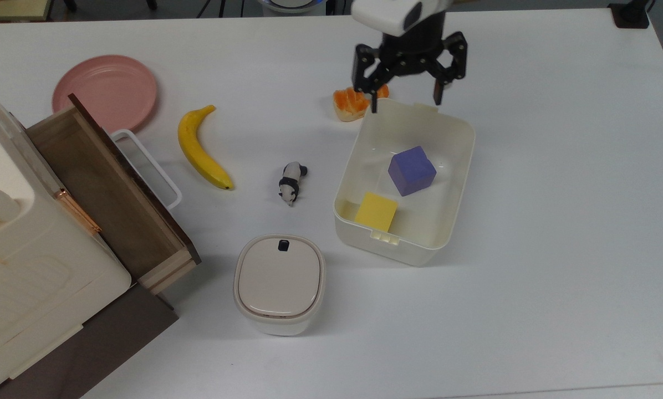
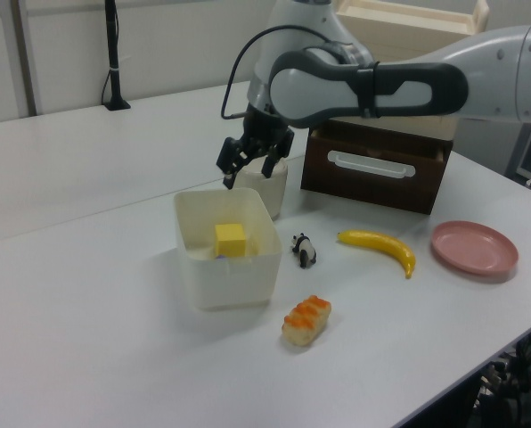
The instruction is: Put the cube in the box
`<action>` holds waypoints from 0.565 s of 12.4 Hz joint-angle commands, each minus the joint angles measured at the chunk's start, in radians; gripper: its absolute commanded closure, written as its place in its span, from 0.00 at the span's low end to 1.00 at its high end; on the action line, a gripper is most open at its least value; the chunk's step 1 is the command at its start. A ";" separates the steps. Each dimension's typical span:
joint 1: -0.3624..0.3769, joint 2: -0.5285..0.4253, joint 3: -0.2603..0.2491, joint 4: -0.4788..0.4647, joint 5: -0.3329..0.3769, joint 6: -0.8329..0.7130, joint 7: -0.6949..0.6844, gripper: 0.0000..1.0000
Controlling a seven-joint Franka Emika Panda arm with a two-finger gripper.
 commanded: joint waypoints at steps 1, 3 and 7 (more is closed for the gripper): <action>-0.035 -0.100 -0.017 -0.013 0.011 -0.153 0.028 0.00; -0.032 -0.129 -0.077 -0.018 0.009 -0.192 0.033 0.00; -0.045 -0.172 -0.141 -0.050 0.003 -0.245 0.059 0.00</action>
